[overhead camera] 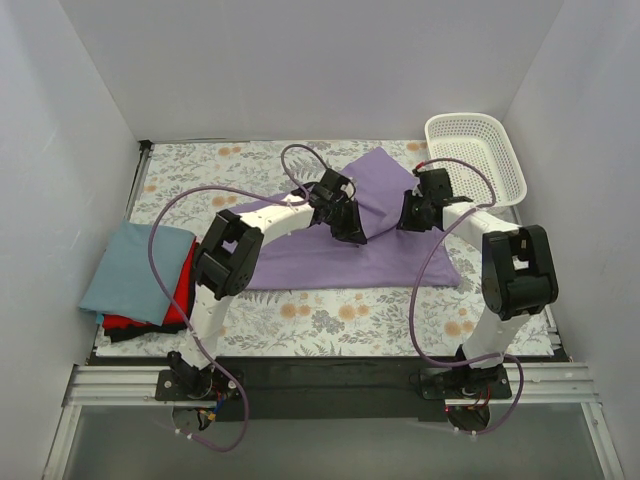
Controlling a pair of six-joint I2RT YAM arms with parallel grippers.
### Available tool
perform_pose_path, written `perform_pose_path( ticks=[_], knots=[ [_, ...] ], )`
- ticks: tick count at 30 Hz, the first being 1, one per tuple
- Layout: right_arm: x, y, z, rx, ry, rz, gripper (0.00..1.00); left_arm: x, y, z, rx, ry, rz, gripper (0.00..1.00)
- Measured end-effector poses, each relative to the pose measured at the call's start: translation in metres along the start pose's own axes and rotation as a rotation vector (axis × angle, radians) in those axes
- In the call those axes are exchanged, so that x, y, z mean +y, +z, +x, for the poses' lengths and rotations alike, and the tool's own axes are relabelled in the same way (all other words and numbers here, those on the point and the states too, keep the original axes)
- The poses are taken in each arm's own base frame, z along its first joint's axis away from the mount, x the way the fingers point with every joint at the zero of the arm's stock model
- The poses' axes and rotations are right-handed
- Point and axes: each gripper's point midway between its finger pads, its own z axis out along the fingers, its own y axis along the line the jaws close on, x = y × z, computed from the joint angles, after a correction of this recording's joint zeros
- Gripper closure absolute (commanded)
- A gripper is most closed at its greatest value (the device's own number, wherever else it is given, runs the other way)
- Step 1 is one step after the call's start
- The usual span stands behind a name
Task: Fold and stack the t-shirts
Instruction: Fold the tshirt
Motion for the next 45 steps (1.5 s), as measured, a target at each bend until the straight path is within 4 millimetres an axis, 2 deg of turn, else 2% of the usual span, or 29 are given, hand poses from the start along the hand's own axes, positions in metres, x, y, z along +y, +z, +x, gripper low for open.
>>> perform_pose_path(
  ticks=[8, 12, 19, 23, 28, 32, 35, 39, 42, 45],
  knots=[
    [0.005, 0.011, -0.005, 0.011, 0.001, -0.021, 0.75, 0.005, 0.025, -0.007, 0.033, 0.003, -0.018, 0.84],
    [0.007, 0.019, -0.011, 0.009, 0.003, -0.028, 0.75, 0.003, 0.033, -0.020, 0.011, 0.009, -0.034, 0.79],
    [0.007, 0.026, -0.013, 0.017, 0.015, -0.026, 0.75, 0.009, 0.043, -0.046, -0.065, -0.004, -0.090, 0.79],
    [0.006, 0.026, -0.014, 0.012, 0.020, -0.022, 0.73, 0.019, 0.042, -0.055, -0.094, -0.041, -0.120, 0.79],
    [0.005, 0.026, -0.017, 0.003, 0.025, -0.019, 0.72, 0.031, 0.033, -0.080, -0.159, -0.092, -0.138, 0.79],
    [0.004, 0.026, -0.022, -0.014, 0.025, -0.022, 0.66, 0.044, 0.026, -0.097, -0.203, -0.118, -0.149, 0.80],
    [0.006, 0.021, -0.026, -0.034, 0.023, -0.029, 0.64, 0.051, 0.022, -0.098, -0.211, -0.128, -0.157, 0.85],
    [0.009, 0.008, -0.032, -0.070, 0.017, -0.034, 0.64, 0.055, 0.021, -0.082, -0.180, -0.123, -0.160, 0.90],
    [0.007, 0.007, -0.038, -0.097, 0.002, -0.025, 0.62, 0.048, 0.017, -0.066, -0.149, -0.103, -0.149, 0.90],
    [0.003, 0.012, -0.039, -0.092, -0.024, -0.013, 0.62, 0.027, 0.015, -0.058, -0.139, -0.059, -0.114, 0.91]
  ],
)
